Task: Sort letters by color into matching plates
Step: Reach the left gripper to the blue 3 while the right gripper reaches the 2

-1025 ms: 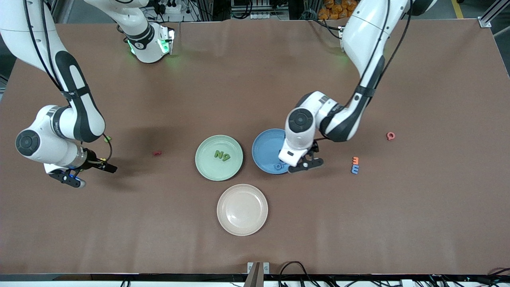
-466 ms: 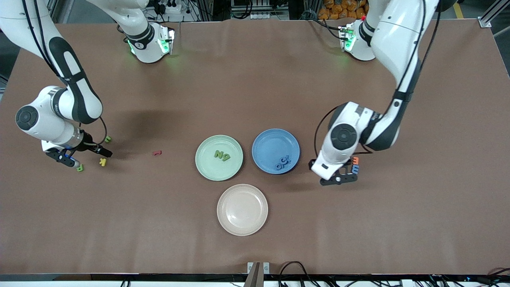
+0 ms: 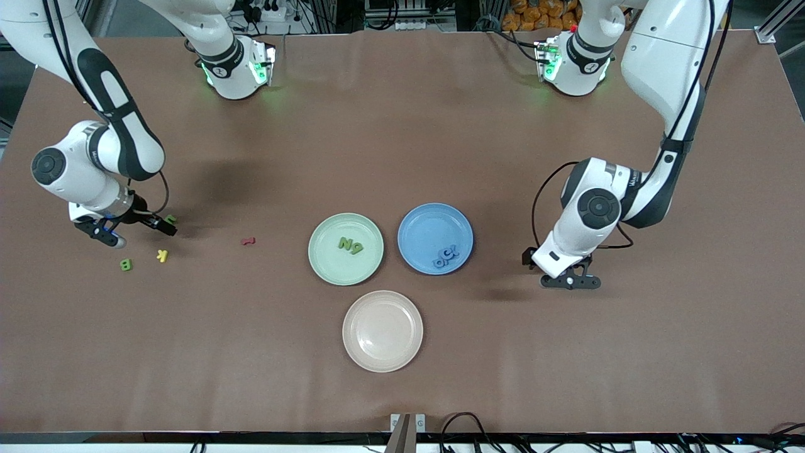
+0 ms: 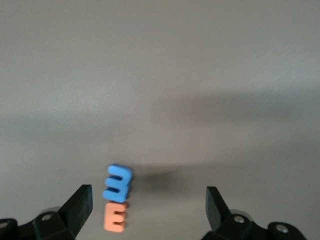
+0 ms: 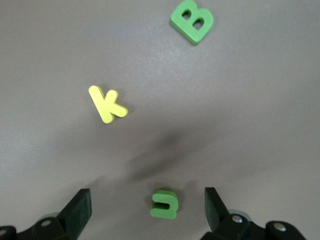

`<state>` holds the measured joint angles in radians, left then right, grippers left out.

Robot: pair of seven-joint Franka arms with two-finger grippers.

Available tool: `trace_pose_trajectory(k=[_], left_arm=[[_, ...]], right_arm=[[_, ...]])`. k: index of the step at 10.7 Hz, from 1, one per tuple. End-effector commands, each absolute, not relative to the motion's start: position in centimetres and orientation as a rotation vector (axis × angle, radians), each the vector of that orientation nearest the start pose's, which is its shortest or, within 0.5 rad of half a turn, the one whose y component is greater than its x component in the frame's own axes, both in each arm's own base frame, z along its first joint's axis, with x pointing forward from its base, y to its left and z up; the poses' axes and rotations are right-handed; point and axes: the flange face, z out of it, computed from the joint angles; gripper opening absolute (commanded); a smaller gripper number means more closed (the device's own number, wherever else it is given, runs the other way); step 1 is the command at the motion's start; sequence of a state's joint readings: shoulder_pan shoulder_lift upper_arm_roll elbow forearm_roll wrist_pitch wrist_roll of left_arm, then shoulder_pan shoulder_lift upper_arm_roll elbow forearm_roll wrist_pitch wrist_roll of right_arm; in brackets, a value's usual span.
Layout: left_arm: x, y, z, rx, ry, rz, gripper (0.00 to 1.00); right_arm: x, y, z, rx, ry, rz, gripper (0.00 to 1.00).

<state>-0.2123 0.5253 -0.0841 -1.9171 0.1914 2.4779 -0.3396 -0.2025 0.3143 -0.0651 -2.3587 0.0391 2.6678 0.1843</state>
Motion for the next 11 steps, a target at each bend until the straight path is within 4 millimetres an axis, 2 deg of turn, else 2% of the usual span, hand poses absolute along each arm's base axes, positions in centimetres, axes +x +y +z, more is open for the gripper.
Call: trace_pose_trajectory(k=[1,3,6,7,8,11], left_arm=[[59.6,-15.0,22.6,-3.049,0.333,-0.1,1.0],[60.1,-13.3,21.8,-3.04,0.413,-0.096,1.0],[60.3,-13.4,18.7,-3.05,0.492,-0.137,1.0],[60.2,-13.4,17.8,-3.054,0.494,-0.132,1.0],[60.2,-13.7,17.7,-3.06,0.512,-0.131,1.0],[60.6,-12.7,17.4,-3.089,0.525,-0.123,1.0]], right_arm=[[47.3,-14.0,19.2,-3.051,0.749,0.002,1.0],[46.9,-14.1,19.0,-3.053,0.742,0.009,1.0],[46.4,-14.7,18.3,-3.058,0.726,0.011,0.99],[46.3,-14.7,18.1,-3.058,0.726,0.016,0.94],[46.3,-14.7,17.8,-3.058,0.726,0.016,0.9],[46.1,-14.5,16.8,-3.058,0.724,0.035,0.82]])
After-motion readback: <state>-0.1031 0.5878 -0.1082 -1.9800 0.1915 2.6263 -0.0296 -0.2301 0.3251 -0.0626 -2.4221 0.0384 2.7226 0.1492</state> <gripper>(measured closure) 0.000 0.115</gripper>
